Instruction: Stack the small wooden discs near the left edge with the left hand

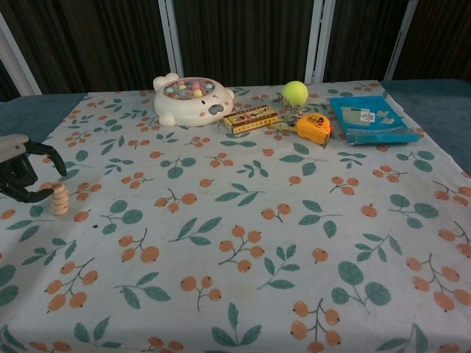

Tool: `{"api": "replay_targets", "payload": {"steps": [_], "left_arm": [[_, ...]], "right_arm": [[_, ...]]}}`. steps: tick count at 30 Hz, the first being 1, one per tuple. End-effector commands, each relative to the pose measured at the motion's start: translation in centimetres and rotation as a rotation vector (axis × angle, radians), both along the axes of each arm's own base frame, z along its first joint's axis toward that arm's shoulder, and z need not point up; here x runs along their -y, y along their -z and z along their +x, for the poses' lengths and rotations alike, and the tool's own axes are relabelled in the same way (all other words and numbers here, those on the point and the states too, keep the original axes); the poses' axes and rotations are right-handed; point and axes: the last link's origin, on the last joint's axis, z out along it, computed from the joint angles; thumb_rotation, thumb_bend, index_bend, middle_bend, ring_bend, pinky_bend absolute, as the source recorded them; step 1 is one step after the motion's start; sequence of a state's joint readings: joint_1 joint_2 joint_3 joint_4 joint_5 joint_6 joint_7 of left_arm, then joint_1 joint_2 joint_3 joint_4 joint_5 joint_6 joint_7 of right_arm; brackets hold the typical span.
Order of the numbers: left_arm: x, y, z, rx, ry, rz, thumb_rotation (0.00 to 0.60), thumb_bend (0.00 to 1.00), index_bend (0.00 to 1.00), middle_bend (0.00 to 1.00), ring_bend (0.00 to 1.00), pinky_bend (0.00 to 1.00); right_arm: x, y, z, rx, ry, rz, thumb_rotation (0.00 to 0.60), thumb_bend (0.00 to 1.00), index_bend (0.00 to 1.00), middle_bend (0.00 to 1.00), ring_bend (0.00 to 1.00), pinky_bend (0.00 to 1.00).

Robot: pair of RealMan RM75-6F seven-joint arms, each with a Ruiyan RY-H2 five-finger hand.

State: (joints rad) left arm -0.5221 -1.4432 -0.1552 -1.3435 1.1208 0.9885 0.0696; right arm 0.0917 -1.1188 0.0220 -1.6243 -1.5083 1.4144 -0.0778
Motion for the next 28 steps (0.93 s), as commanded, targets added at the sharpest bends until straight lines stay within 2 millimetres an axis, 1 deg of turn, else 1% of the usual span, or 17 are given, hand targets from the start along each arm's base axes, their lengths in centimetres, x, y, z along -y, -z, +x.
{"api": "replay_targets", "payload": {"steps": [1,4,5,6,7,8,9,10,12,13,14,15,16,17,20,28], "left_arm": [[0.2,-0.6,0.4,0.029,0.012,0.016,0.6,0.39,0.38,1.0,1.0,1.0],[0.9,-1.9,0.9,0.09,0.038,0.054,0.6,0.38,0.36,1.0,1.0,1.0],[1.4,-2.7,1.0,0.114,0.059,0.078,0.6,0.38,0.35,1.0,1.0,1.0],[2.1,-3.3,1.1,0.143,0.075,0.09,0.6,0.38,0.32,0.96,0.96,0.99],[2.9,-3.8,1.0,0.177,0.09,0.094,0.6,0.38,0.29,0.88,0.88,0.94],[4.1,-4.8,0.7,0.209,0.112,0.104,0.6,0.39,0.24,0.66,0.66,0.76],[5.1,-5.6,0.5,0.228,0.135,0.128,0.6,0.39,0.21,0.47,0.46,0.6],[6.1,-6.4,0.3,0.249,0.166,0.162,0.6,0.4,0.18,0.31,0.27,0.4],[9.1,-8.1,-0.5,0.29,0.233,0.229,0.6,0.4,0.15,0.18,0.09,0.21],[10.4,-8.7,-0.8,0.302,0.258,0.242,0.6,0.4,0.15,0.16,0.06,0.14],[12.1,-9.3,-1.4,0.315,0.28,0.244,0.6,0.4,0.14,0.14,0.03,0.09],[13.2,-9.8,-1.7,0.316,0.295,0.24,0.6,0.4,0.13,0.12,0.01,0.04],[14.2,-10.1,-2.1,0.316,0.307,0.233,0.6,0.4,0.11,0.1,0.0,0.01],[15.1,-10.5,-2.6,0.322,0.309,0.234,0.6,0.4,0.1,0.09,0.0,0.01],[16.0,-11.1,-3.2,0.27,0.319,0.187,0.6,0.4,0.07,0.06,0.0,0.0],[16.2,-10.9,-3.3,0.216,0.292,0.1,0.6,0.4,0.06,0.06,0.0,0.0]], "right_arm": [[0.0,0.0,0.0,0.0,-0.001,0.0,0.6,0.15,0.0,0.0,0.0,0.0],[-0.1,0.0,0.0,0.0,-0.001,0.0,0.6,0.15,0.0,0.0,0.0,0.0],[-0.2,0.0,0.0,-0.001,0.0,0.001,0.6,0.15,0.0,0.0,0.0,0.0],[-0.2,-0.1,0.0,-0.002,0.0,0.001,0.6,0.15,0.0,0.0,0.0,0.0],[-0.3,-0.1,0.0,-0.004,0.0,0.001,0.6,0.15,0.0,0.0,0.0,0.0],[-0.3,-0.1,0.0,-0.006,0.001,0.001,0.6,0.15,0.0,0.0,0.0,0.0],[-0.4,-0.1,0.0,-0.008,0.001,0.001,0.6,0.15,0.0,0.0,0.0,0.0],[-0.5,-0.1,0.0,-0.011,0.003,0.002,0.6,0.15,0.0,0.0,0.0,0.0],[-0.7,0.0,0.0,-0.018,0.008,0.006,0.6,0.15,0.0,0.0,0.0,0.0],[-0.7,0.0,0.0,-0.021,0.011,0.007,0.6,0.15,0.0,0.0,0.0,0.0],[-0.8,0.0,0.1,-0.027,0.013,0.007,0.6,0.15,0.0,0.0,0.0,0.0],[-0.8,0.0,0.1,-0.031,0.013,0.008,0.6,0.15,0.0,0.0,0.0,0.0],[-0.9,0.1,0.1,-0.034,0.013,0.01,0.6,0.15,0.0,0.0,0.0,0.0],[-0.9,0.2,0.2,-0.036,0.014,0.012,0.6,0.15,0.0,0.0,0.0,0.0],[-0.9,0.4,0.4,-0.042,0.01,0.019,0.6,0.15,0.0,0.0,0.0,0.0],[-1.1,0.2,0.6,-0.032,0.004,0.019,0.6,0.15,0.0,0.0,0.0,0.0]]}}
